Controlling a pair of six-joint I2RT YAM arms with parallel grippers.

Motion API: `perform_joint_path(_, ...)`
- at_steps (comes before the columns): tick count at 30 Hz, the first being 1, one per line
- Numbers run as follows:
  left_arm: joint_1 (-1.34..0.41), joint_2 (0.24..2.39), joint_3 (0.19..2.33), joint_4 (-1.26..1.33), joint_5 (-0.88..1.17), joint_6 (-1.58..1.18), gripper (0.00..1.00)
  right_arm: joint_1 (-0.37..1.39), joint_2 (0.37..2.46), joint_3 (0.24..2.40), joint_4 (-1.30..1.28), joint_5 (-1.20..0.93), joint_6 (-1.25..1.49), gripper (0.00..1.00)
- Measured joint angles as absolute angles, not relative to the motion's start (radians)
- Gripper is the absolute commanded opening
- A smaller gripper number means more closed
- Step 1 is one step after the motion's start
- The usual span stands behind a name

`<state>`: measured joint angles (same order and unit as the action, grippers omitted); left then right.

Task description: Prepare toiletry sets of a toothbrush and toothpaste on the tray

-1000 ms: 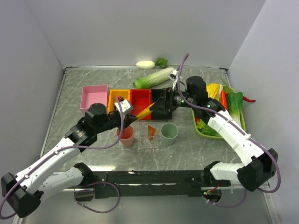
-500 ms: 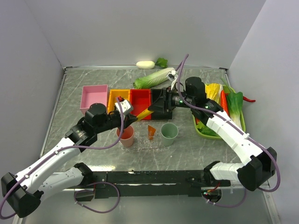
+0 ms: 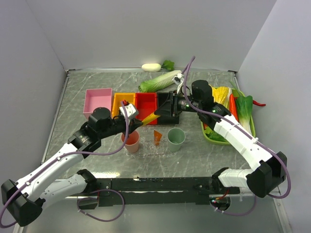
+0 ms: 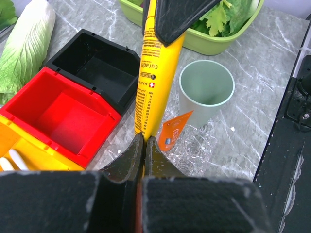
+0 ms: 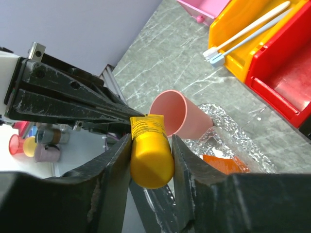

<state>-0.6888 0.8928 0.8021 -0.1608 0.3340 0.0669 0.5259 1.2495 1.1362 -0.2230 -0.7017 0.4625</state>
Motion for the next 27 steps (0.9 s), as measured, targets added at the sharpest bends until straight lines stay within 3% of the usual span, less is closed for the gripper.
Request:
perform_joint_path(5,-0.689,0.893,0.799,-0.161,0.331,0.065,0.05,0.527,1.250,1.126,-0.208,-0.709,0.476,0.06)
perform_joint_path(6,-0.689,0.893,0.796,-0.161,0.327,0.064,0.19,0.527,1.250,1.122,-0.204,-0.709,0.479,0.03)
perform_joint_path(8,-0.689,0.893,0.793,-0.161,0.325,0.060,0.38,0.527,1.250,1.116,-0.202,-0.709,0.482,0.00)
perform_joint_path(9,-0.689,0.893,0.793,-0.160,0.324,0.057,0.53,0.527,1.250,1.115,-0.202,-0.709,0.482,0.00)
perform_joint_path(11,-0.689,0.892,0.793,-0.146,0.323,0.052,0.69,0.529,1.249,1.110,-0.202,-0.709,0.484,0.00)
perform_joint_path(12,-0.689,0.892,0.793,-0.139,0.321,0.050,0.81,0.530,1.248,1.106,-0.202,-0.709,0.488,0.00)
perform_joint_path(15,-0.689,0.882,0.793,-0.127,0.319,0.036,0.94,0.530,1.242,1.103,-0.202,-0.708,0.507,0.00)
perform_joint_path(18,-0.686,0.846,0.790,-0.112,0.322,0.023,0.99,0.530,1.217,1.098,-0.190,-0.709,0.539,0.00)
perform_joint_path(27,-0.651,0.626,0.733,0.005,0.368,-0.100,0.97,0.490,1.113,1.061,-0.045,-0.793,0.710,0.00)
